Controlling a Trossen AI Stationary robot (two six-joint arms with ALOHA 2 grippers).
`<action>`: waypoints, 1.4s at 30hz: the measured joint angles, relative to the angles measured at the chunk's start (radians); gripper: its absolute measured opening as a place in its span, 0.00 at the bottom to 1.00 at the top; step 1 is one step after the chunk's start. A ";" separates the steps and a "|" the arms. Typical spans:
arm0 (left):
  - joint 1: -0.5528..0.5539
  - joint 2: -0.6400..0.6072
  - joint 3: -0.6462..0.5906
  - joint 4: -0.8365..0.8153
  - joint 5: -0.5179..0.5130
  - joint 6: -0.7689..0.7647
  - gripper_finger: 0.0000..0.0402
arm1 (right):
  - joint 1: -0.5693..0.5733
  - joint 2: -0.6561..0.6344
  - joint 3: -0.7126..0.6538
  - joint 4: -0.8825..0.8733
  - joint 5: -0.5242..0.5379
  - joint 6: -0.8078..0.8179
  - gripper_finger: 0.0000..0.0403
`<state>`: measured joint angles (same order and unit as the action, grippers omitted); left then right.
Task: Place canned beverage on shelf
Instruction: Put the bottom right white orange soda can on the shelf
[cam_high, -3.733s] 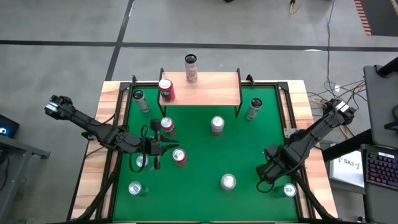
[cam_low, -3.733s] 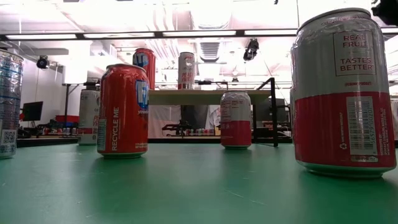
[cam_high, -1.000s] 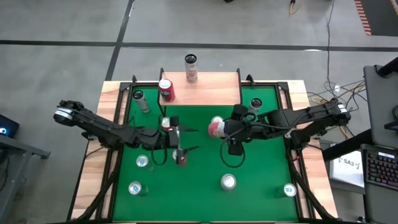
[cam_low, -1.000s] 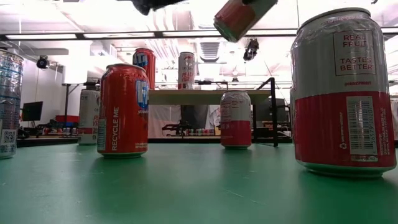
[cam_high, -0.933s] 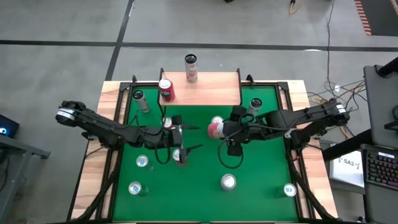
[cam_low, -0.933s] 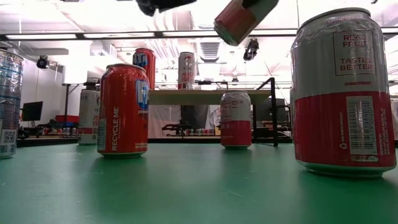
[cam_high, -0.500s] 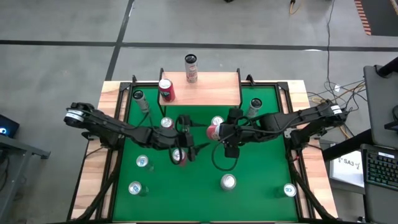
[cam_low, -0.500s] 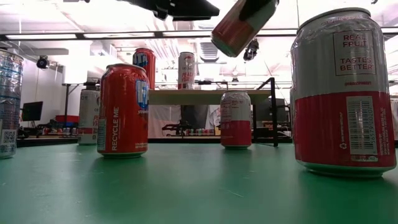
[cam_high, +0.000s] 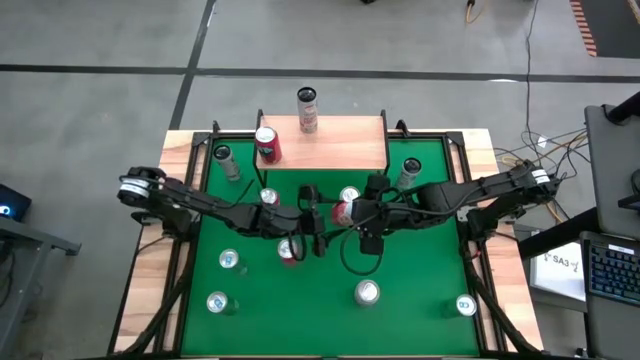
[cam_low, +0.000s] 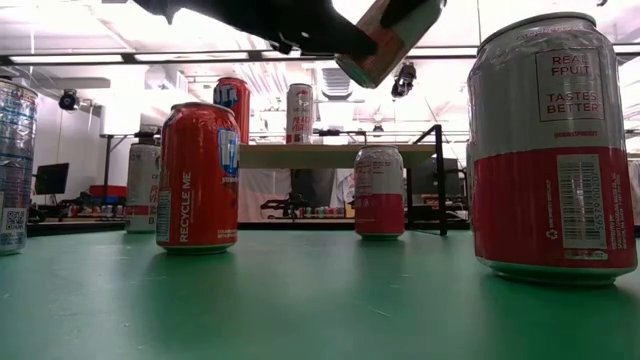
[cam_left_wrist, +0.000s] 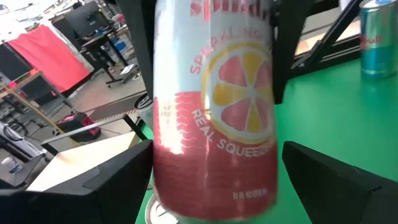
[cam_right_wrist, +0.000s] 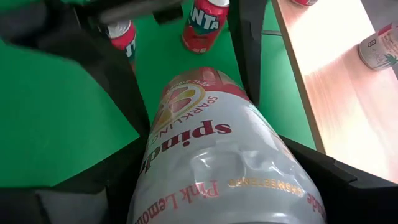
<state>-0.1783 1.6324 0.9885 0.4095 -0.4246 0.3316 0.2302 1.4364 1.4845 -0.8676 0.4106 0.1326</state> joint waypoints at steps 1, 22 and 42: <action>0.000 0.010 0.010 -0.002 -0.005 0.000 0.84 | 0.000 0.000 0.000 0.001 0.000 0.001 0.72; -0.013 0.056 0.046 0.011 -0.191 0.031 0.70 | 0.000 0.011 0.002 0.046 0.019 0.009 0.88; -0.099 -0.069 -0.103 0.192 -0.373 0.034 0.70 | 0.036 -0.197 -0.015 0.399 0.009 -0.231 0.90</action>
<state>-0.2777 1.5633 0.8859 0.6015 -0.7980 0.3654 0.2666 1.2399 1.4690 -0.4684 0.4201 -0.0985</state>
